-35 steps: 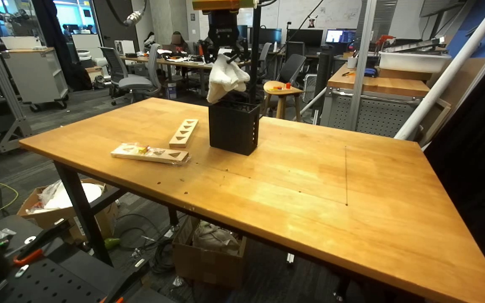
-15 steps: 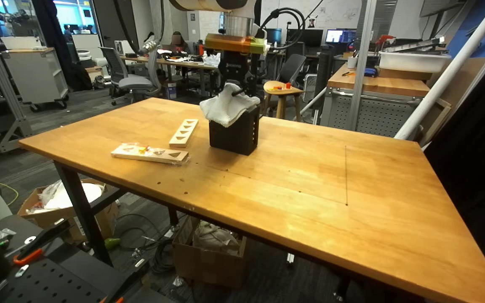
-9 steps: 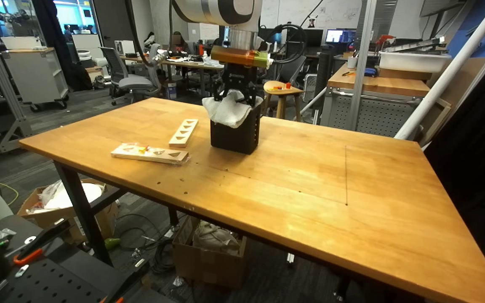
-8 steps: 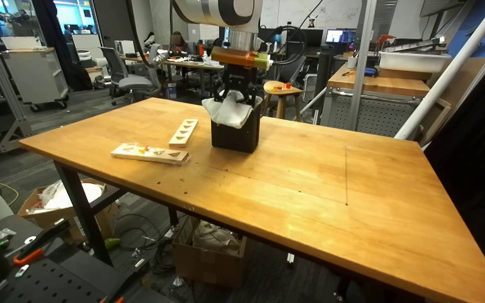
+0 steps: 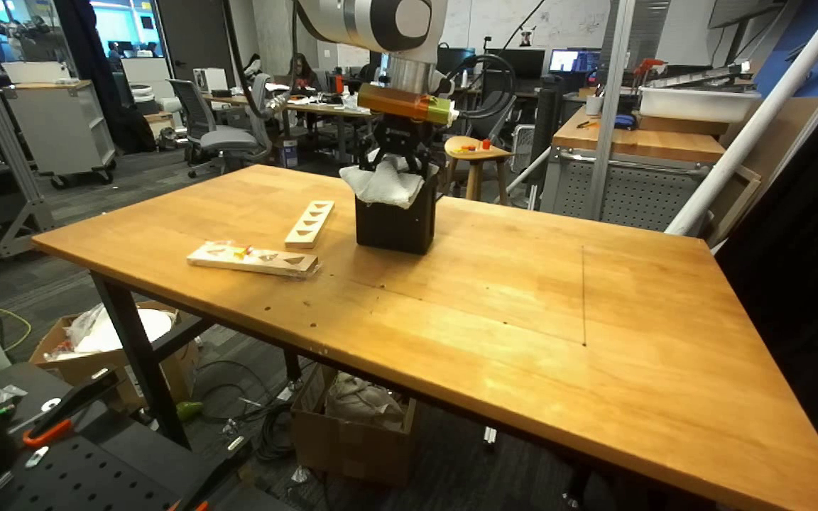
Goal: Put the towel in the box
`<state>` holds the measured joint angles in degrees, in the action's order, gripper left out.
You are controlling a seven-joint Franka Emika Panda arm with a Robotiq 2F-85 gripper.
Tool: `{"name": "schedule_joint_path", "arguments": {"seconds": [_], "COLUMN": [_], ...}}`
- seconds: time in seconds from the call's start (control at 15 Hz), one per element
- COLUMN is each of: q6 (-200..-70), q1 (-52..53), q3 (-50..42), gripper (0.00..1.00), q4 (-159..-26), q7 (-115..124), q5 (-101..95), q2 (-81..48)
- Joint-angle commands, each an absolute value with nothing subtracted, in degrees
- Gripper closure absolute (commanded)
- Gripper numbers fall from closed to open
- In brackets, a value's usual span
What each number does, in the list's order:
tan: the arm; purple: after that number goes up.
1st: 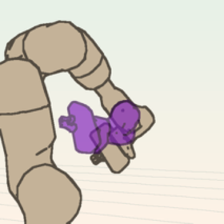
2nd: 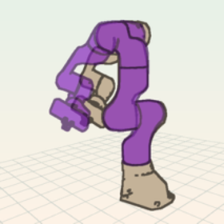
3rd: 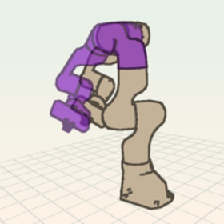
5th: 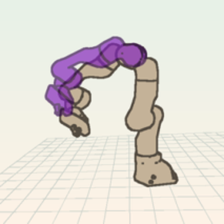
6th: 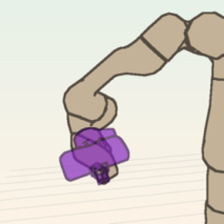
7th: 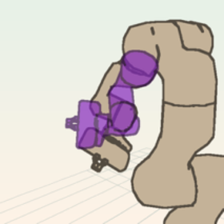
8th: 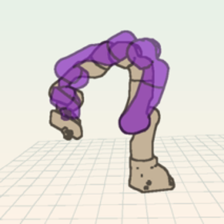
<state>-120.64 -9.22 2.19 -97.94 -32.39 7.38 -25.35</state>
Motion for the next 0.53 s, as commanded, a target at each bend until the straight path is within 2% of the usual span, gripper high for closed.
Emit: {"name": "schedule_joint_path", "arguments": {"seconds": [0.0,0.07,0.2,0.47], "q6": [-121.02,-120.91,-120.57,-119.21], "q1": [-9.59,-9.44,-8.99,-8.03], "q3": [3.06,3.04,3.03,3.19], "gripper": [0.97,0.73,0.72,0.42], "q4": [-98.66,-99.06,-99.96,-101.02], "q7": [-32.66,-32.39,-31.59,-30.87], "q5": [9.22,9.12,8.70,8.21], "q2": [-24.17,-23.47,-21.76,-18.61]}}
